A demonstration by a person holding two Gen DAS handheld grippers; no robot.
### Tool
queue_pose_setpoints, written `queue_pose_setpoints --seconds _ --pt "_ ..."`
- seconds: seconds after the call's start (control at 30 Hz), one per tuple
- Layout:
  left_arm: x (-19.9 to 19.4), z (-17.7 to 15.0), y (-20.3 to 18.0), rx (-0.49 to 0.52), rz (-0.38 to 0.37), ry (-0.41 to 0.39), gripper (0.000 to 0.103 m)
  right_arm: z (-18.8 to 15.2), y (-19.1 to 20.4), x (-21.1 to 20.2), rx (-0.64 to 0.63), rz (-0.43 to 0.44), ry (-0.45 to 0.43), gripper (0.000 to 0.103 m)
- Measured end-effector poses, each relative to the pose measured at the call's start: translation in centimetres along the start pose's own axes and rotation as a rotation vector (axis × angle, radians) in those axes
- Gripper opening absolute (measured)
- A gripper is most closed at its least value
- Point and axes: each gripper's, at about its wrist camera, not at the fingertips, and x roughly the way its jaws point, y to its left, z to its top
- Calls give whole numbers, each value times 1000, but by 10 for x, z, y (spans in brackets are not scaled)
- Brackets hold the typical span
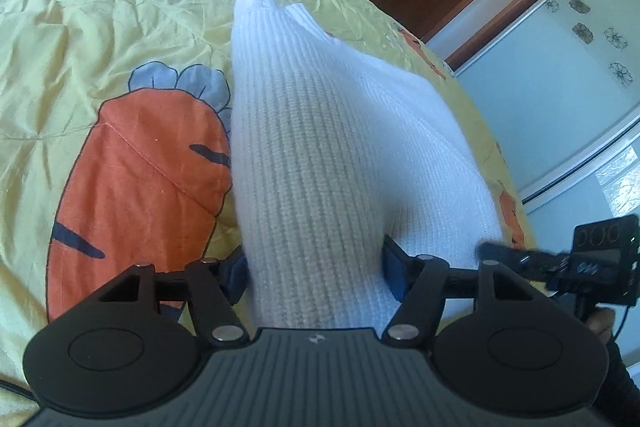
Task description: Fold small clothes
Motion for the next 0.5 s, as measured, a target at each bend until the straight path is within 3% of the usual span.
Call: queue_pose_setpoints --seconds 0.03,0.07,0.1,0.13,0.2,0.3,0.5 --pt "0 1 0 -7 4 0 69 6 1 -7 17 5 -22 50" --pt "-2 0 0 -11 7 -3 70 8 0 -14 26 7 -59 65" --pt "-3 -1 0 -9 9 -5 71 13 1 -21 21 -7 -106 89" --pt "-5 -3 0 -6 13 -7 72 16 2 -25 7 -42 -144 100" --pt "-4 -4 -1 -9 12 -10 73 26 1 -23 -27 -177 -193 103" --pt "-4 -5 0 -19 14 -9 76 41 -8 -1 -31 -291 -128 102" --pt "-5 -6 -2 -22 17 -9 77 55 -9 48 -20 -244 -16 103"
